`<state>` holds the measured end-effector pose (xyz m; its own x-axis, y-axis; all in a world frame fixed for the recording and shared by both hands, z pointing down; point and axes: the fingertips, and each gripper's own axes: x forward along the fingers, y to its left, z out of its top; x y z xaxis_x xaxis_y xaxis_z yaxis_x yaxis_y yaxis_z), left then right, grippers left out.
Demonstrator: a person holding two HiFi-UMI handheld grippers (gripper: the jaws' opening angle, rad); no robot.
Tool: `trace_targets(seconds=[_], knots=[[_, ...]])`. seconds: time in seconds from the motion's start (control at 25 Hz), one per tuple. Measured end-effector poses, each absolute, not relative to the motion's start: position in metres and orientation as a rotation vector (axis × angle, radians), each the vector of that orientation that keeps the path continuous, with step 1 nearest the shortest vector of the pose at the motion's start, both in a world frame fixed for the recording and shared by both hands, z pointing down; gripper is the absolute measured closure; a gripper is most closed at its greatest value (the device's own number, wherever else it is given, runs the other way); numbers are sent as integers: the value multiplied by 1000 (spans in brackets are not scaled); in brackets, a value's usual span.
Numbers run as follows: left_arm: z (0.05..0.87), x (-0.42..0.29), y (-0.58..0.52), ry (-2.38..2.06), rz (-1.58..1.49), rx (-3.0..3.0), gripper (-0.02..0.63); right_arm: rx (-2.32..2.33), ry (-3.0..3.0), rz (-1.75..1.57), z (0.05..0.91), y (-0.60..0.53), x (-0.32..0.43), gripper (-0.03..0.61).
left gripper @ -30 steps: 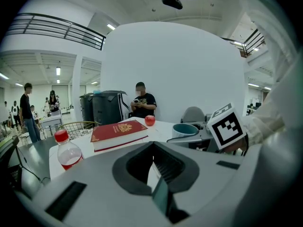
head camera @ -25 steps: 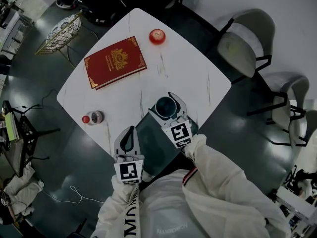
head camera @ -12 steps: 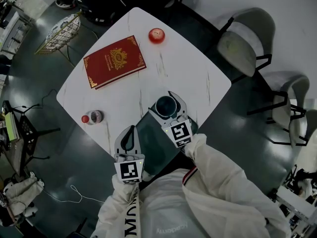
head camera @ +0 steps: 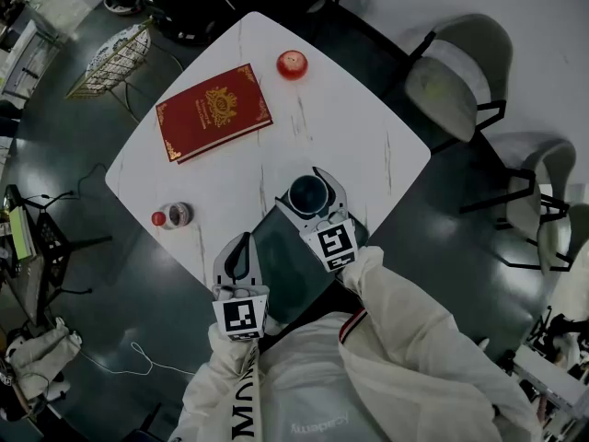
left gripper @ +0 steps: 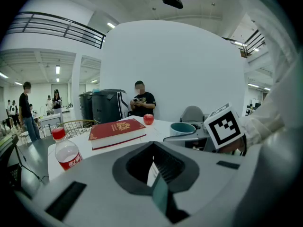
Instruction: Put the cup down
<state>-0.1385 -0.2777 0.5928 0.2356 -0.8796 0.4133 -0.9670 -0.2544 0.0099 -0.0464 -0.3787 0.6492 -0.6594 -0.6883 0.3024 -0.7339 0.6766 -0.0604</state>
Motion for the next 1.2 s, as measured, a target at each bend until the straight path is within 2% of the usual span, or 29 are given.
trace_targets(seconds=[1.2], knots=[[590, -138, -278, -1726, 463, 2247, 601, 1135, -2621, 292, 651, -381, -50, 169]])
